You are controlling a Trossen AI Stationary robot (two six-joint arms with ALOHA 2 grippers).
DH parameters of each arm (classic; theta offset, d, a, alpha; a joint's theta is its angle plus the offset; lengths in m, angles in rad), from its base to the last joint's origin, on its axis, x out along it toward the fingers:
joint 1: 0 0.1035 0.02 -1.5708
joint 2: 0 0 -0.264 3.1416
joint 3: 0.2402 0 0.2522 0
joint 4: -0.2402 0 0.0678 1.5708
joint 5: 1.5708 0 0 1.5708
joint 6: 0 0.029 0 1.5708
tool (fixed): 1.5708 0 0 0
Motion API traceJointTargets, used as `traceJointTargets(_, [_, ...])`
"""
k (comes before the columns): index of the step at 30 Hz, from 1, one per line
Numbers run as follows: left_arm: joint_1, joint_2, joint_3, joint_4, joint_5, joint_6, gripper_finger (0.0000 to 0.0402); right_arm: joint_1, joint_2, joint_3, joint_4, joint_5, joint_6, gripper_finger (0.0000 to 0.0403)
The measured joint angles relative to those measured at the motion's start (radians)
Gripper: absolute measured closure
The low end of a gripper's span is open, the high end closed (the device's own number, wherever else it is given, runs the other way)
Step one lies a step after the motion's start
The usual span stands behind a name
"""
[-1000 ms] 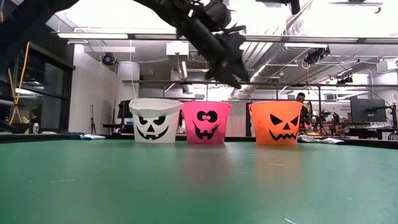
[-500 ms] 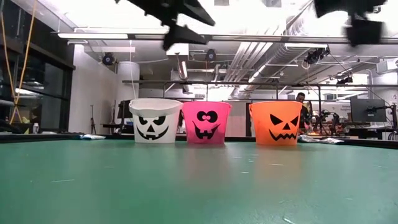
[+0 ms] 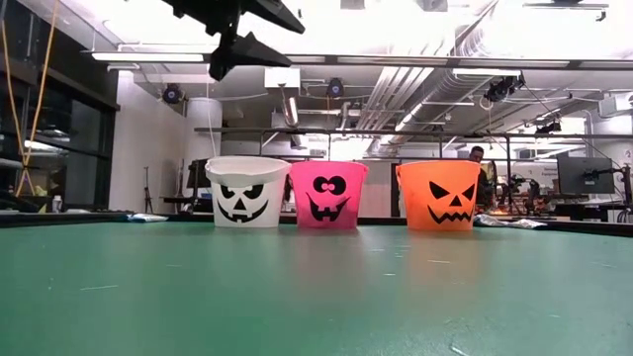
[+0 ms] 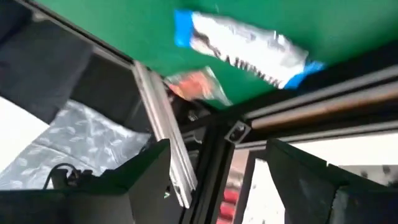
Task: Sort candy by brand, put in halloween buckets
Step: Put the orange gummy into the orange bucket
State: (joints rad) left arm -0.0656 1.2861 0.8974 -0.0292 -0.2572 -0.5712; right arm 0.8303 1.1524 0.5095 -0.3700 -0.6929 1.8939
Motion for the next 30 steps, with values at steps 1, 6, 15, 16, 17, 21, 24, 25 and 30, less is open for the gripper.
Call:
traceJointTargets(1, [0.001,0.0,0.0,0.0,0.0,0.008,0.017,0.015,0.022,-0.002,0.026,-0.01,0.024,0.0146])
traceJointTargets(6, [0.002,0.0,0.0,-0.001,-0.001,0.057,0.017,0.04,0.134,0.0,0.145,-0.045,0.106,0.0146])
traceJointTargets(15, [0.002,0.001,0.001,0.002,0.009,0.059,0.017,0.037,0.314,0.042,0.171,-0.12,0.075,0.0146])
traceJointTargets(16, [0.002,0.001,0.001,0.002,0.01,0.059,0.017,0.037,0.331,0.05,0.15,-0.131,0.057,0.0146])
traceJointTargets(17, [0.002,0.001,0.001,0.001,0.011,0.059,0.017,0.037,0.349,0.058,0.13,-0.138,0.04,0.0146])
traceJointTargets(21, [0.002,0.001,0.001,0.001,0.011,0.058,0.017,0.027,0.417,0.1,0.079,-0.184,-0.03,0.0146])
traceJointTargets(24, [0.002,0.001,0.001,0.0,0.01,0.059,0.017,0.013,0.465,0.166,-0.001,-0.151,-0.165,0.0146])
traceJointTargets(25, [0.002,0.001,0.001,0.0,0.009,0.059,0.017,0.008,0.479,0.19,-0.044,-0.131,-0.218,0.0146])
traceJointTargets(30, [0.005,0.001,0.001,0.0,0.008,0.06,0.017,-0.011,0.54,0.328,-0.27,-0.078,-0.41,0.0146])
